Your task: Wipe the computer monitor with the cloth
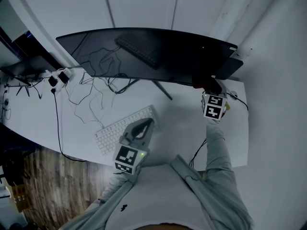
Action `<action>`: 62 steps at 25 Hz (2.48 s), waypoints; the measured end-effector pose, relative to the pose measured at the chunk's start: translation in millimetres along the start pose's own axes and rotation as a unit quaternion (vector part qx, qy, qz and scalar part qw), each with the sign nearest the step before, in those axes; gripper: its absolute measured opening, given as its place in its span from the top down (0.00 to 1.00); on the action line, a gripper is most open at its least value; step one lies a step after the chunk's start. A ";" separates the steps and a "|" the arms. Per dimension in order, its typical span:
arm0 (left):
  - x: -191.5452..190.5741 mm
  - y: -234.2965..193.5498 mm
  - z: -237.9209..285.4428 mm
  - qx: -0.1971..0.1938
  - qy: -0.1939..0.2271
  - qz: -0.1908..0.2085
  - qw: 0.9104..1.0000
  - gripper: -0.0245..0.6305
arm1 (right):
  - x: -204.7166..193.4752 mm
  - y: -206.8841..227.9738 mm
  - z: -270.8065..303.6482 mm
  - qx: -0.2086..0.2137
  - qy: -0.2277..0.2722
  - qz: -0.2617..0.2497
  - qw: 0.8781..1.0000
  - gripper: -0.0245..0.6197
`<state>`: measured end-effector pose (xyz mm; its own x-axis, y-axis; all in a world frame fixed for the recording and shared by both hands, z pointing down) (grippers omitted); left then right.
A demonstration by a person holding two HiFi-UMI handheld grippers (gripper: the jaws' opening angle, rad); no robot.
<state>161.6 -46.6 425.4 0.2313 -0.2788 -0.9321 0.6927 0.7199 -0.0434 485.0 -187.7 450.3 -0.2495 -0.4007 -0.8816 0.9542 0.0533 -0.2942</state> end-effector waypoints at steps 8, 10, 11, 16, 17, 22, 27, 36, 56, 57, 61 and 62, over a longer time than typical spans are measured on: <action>7.1 4.0 -8.5 0.008 0.020 -0.003 1.000 0.93 | 47.2 16.8 -26.1 -0.014 0.052 -0.012 0.998 0.90; 7.9 4.9 -9.4 0.010 0.024 -0.003 1.000 0.93 | 57.6 20.5 -31.4 -0.017 0.065 -0.015 0.998 0.90; 8.1 5.5 -9.7 0.011 0.026 -0.003 1.000 0.93 | 62.6 22.3 -34.2 -0.018 0.071 -0.017 0.997 0.90; 13.4 8.8 -11.3 0.018 0.035 -0.003 0.999 0.93 | 90.4 34.3 -49.8 -0.025 0.110 -0.029 0.993 0.90; 13.1 9.7 -11.3 0.019 0.036 -0.004 0.999 0.93 | 96.8 36.8 -53.4 -0.027 0.118 -0.032 0.992 0.90; 18.0 14.2 -10.0 0.016 0.045 -0.004 0.999 0.93 | 134.5 50.2 -74.8 -0.042 0.166 -0.042 0.984 0.90; 23.3 20.7 -6.3 0.008 0.056 0.003 0.998 0.93 | 167.5 61.4 -93.3 -0.054 0.202 -0.044 0.977 0.90; 31.5 29.5 -6.2 -0.010 0.065 0.011 0.998 0.93 | 181.5 64.1 -104.8 -0.077 0.214 -0.044 0.973 0.90; 15.6 -7.7 -30.5 -0.005 0.058 -0.008 0.998 0.93 | 215.0 6.8 -108.7 -0.090 0.218 -0.104 0.966 0.90; 15.0 -12.2 -34.5 -0.003 0.057 -0.008 0.998 0.93 | 219.3 -3.4 -107.9 -0.085 0.221 -0.110 0.965 0.90; 6.7 -36.4 -55.8 0.004 0.050 -0.011 0.999 0.93 | 235.7 -45.1 -104.6 -0.074 0.231 -0.117 0.963 0.90; 4.0 -44.4 -62.5 0.007 0.048 -0.012 0.999 0.93 | 239.9 -55.7 -103.6 -0.072 0.232 -0.114 0.963 0.90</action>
<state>89.1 -40.0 401.1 0.1480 -0.2336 -0.9610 0.7065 0.7050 -0.0626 355.0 -192.0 216.9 -0.5288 0.0335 -0.8481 0.8414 0.1518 -0.5186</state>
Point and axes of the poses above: the fingertips, and each gripper's own axes: z forward along the fingers, y to its right, x out of its top, the point moved 6 cm from there along -z, backward along the fingers, and after that the axes turned 6 degrees about -y, right-handed, at the moved point
